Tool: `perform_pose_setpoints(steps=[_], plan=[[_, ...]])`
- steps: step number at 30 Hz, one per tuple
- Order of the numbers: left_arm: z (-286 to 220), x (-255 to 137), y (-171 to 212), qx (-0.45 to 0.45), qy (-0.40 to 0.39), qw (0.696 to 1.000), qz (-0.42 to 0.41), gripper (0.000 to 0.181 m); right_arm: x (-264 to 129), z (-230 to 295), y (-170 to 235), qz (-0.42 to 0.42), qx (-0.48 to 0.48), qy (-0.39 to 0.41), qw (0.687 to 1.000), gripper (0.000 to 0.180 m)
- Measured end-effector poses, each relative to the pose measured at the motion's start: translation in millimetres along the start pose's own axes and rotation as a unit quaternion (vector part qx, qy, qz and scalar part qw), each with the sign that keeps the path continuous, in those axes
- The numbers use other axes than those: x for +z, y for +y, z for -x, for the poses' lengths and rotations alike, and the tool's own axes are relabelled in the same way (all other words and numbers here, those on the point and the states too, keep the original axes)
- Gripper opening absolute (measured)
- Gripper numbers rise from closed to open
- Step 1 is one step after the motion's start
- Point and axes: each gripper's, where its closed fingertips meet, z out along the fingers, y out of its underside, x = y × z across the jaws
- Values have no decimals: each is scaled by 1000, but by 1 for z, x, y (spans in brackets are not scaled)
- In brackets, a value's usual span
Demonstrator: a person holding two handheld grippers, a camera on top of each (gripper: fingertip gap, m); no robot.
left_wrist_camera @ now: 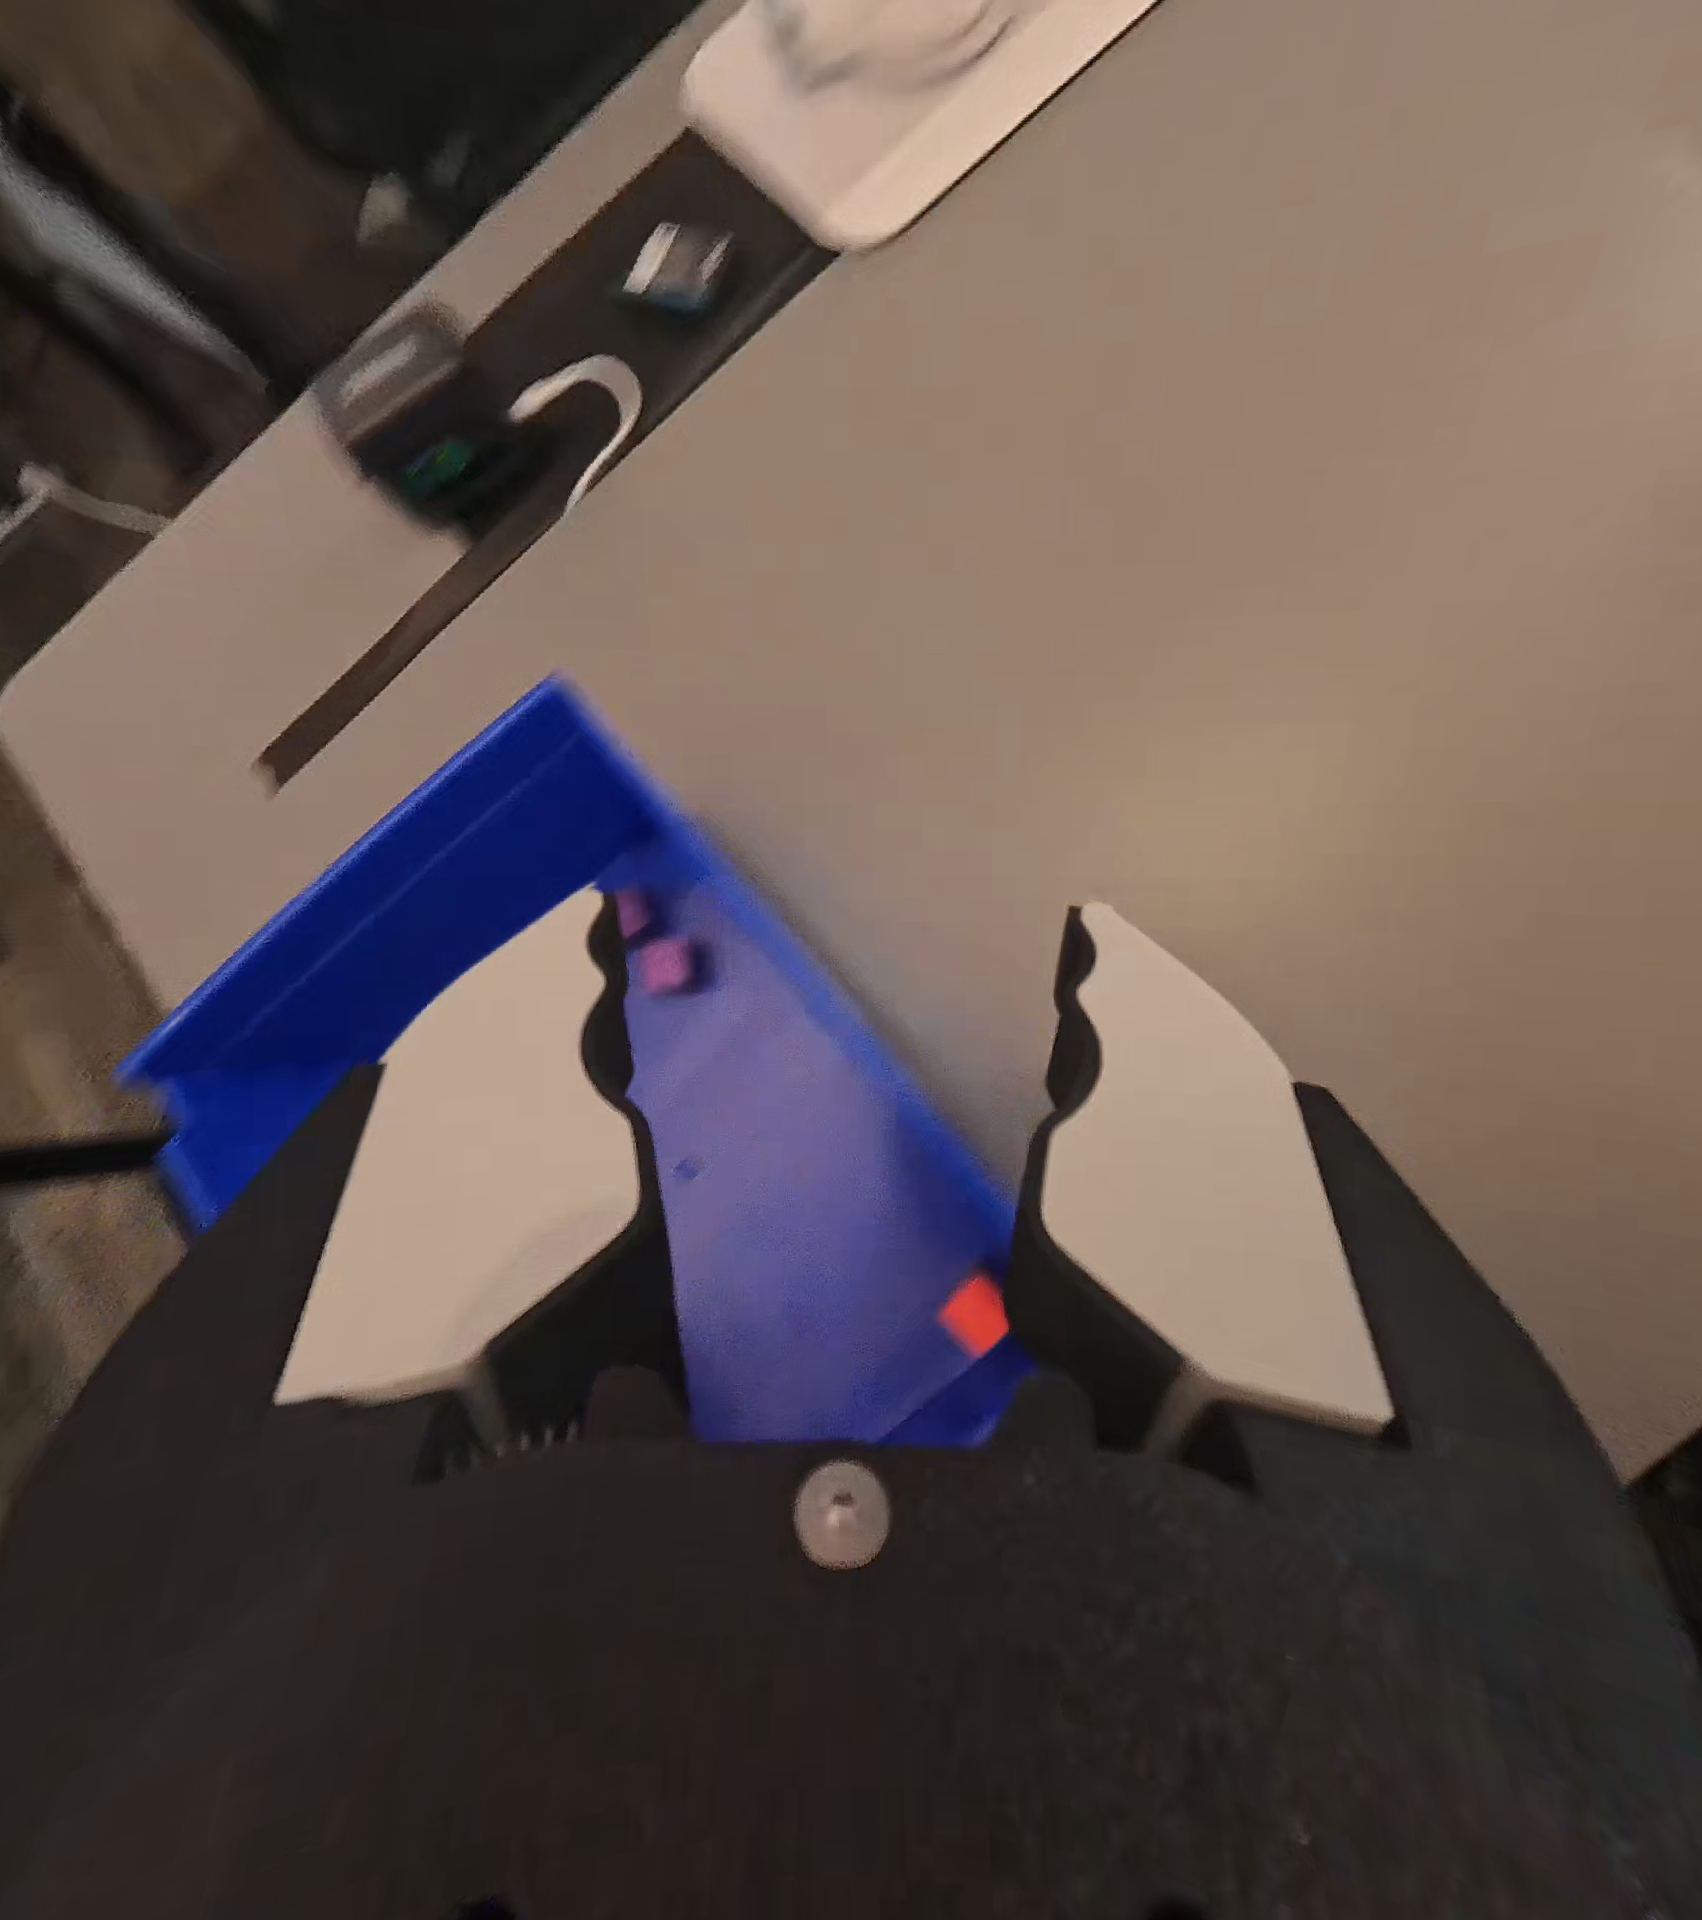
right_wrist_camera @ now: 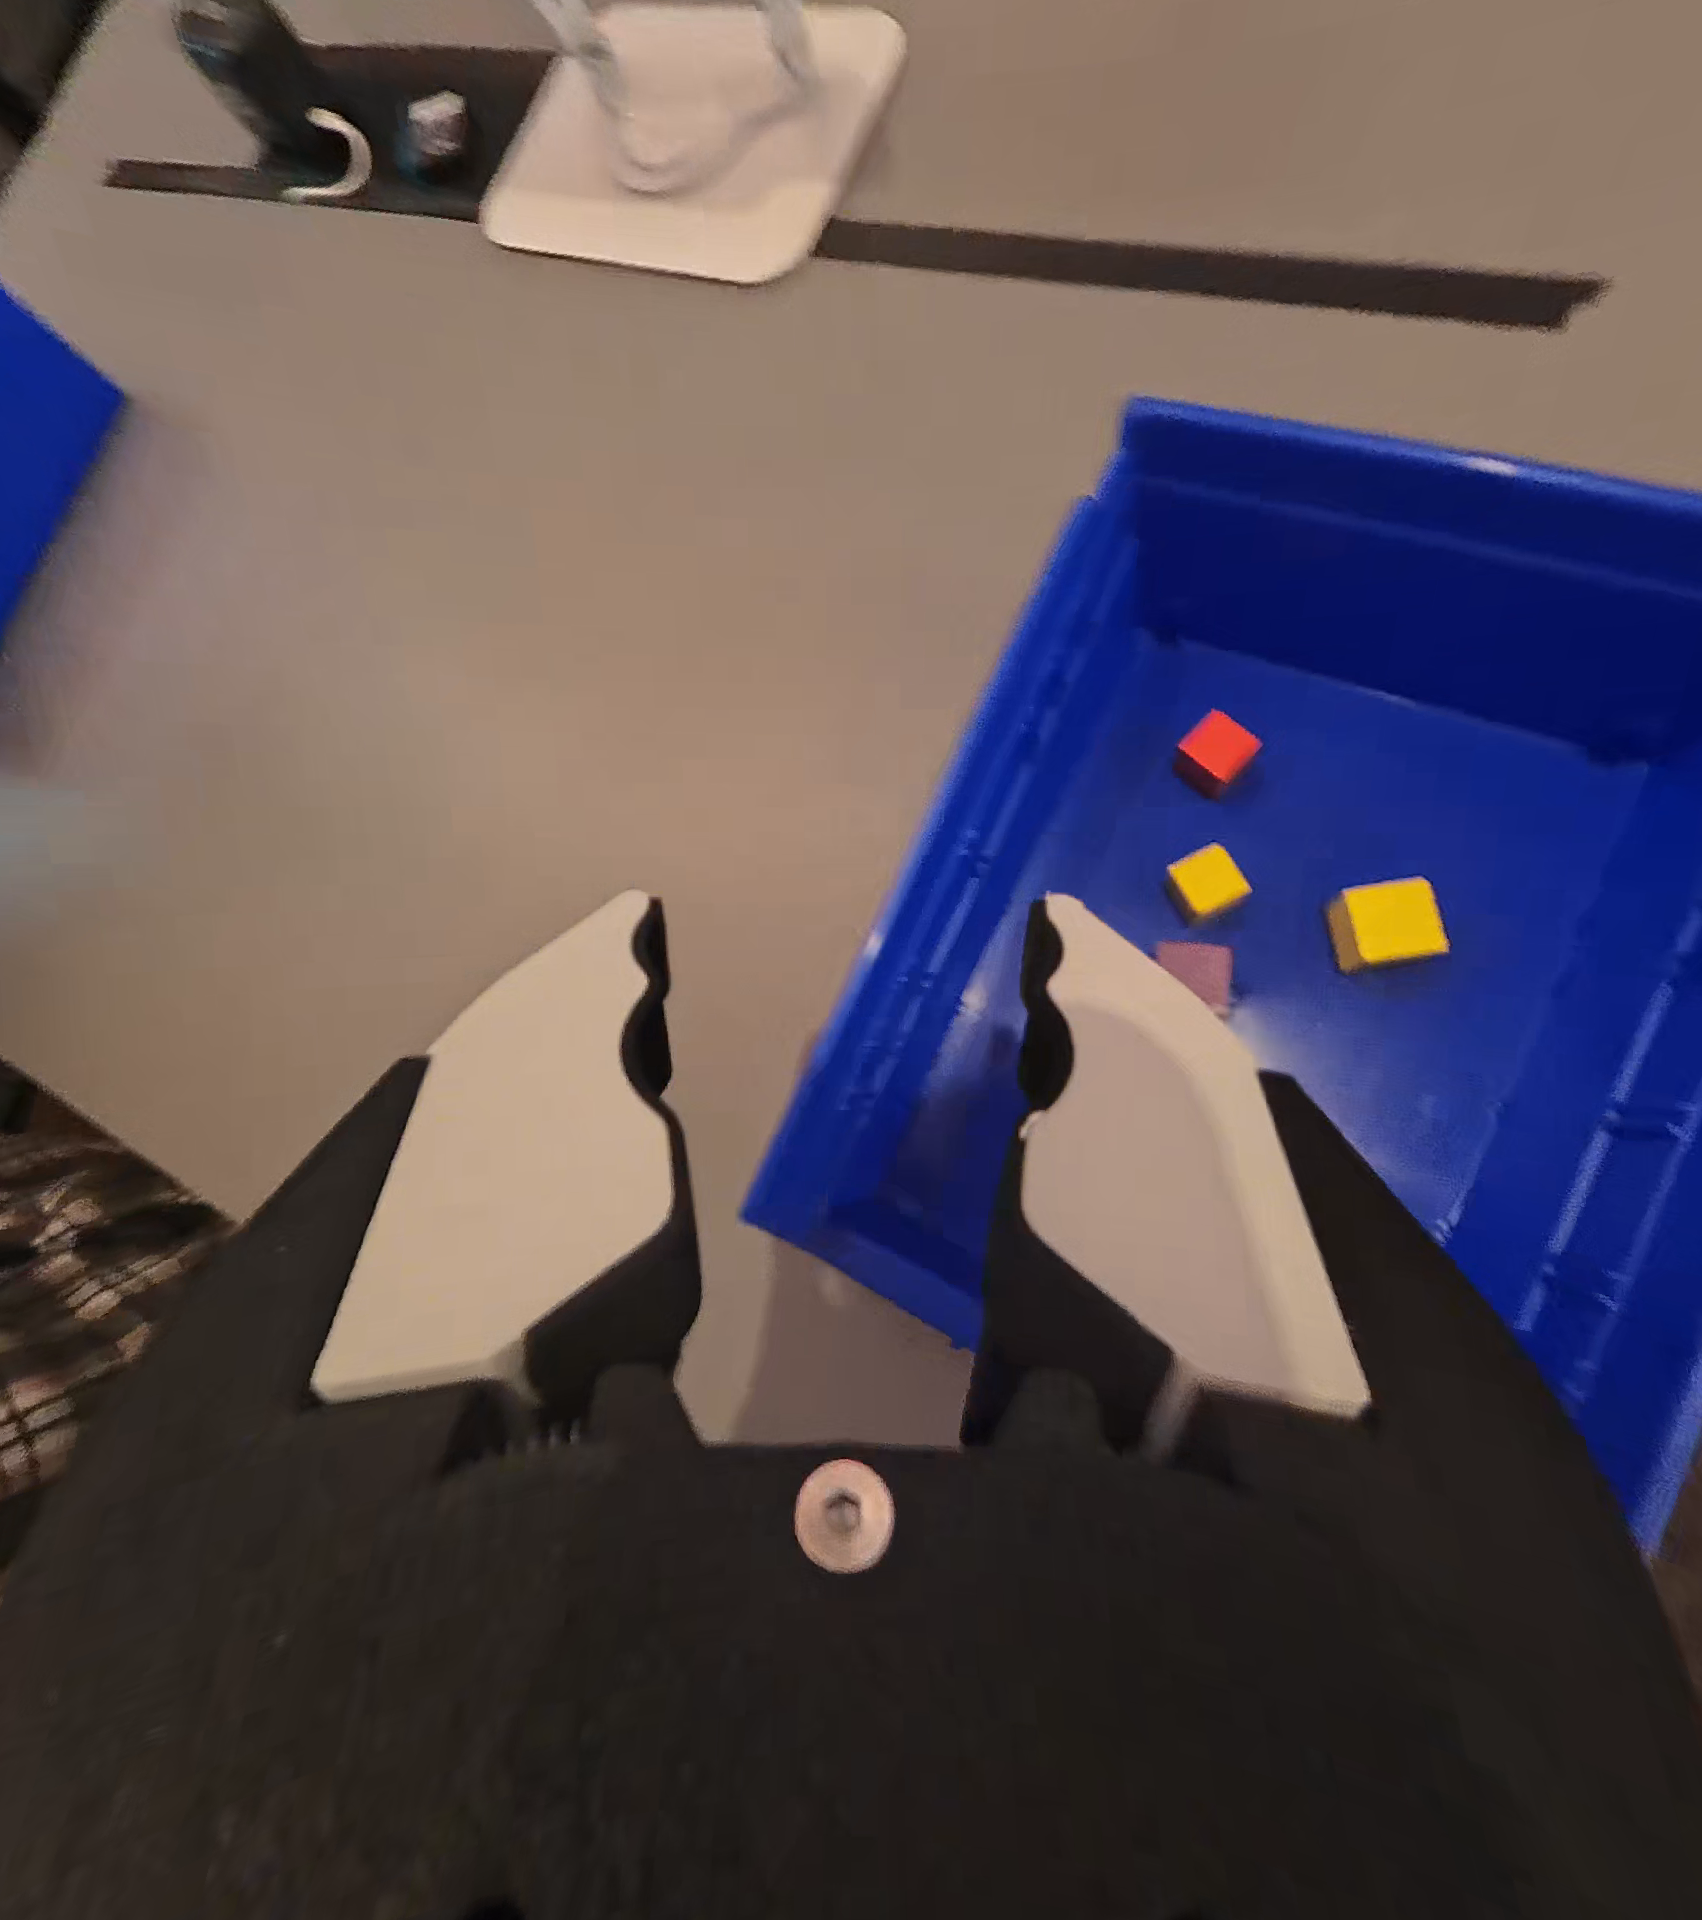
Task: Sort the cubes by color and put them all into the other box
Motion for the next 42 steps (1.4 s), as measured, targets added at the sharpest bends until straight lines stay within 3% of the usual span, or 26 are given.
perform_pose_setpoints(steps=[3,8,13,18,23,30,32,33,34,36,39,42], plan=[[54,6,42,-3,-8,999,52,75,-5,38,-3,-25,-39,-36,998,63],[96,48,96,-37,-29,990,129,76,6,90,4,-12,-61,-97,993,62],[110,104,105,-95,-66,986,124,73,17,116,7,4,-80,-106,991,62],[97,140,102,-84,-8,993,86,75,20,131,11,28,-90,-105,990,62],[71,138,98,-62,81,994,44,70,15,138,9,30,-100,-97,990,62],[64,163,116,-78,81,989,93,59,22,150,1,32,-105,-107,988,62],[62,171,116,-78,71,989,103,48,26,154,1,35,-105,-112,988,62],[59,171,114,-76,73,989,102,29,27,156,2,36,-107,-112,987,62],[57,172,112,-79,80,988,105,23,28,158,2,36,-109,-112,987,62],[57,171,114,-83,76,987,117,23,29,161,3,34,-112,-116,986,62],[66,157,117,-88,59,987,121,23,30,162,6,27,-109,-123,986,62],[89,119,99,-106,20,992,64,23,33,161,6,14,-97,-138,986,61]])
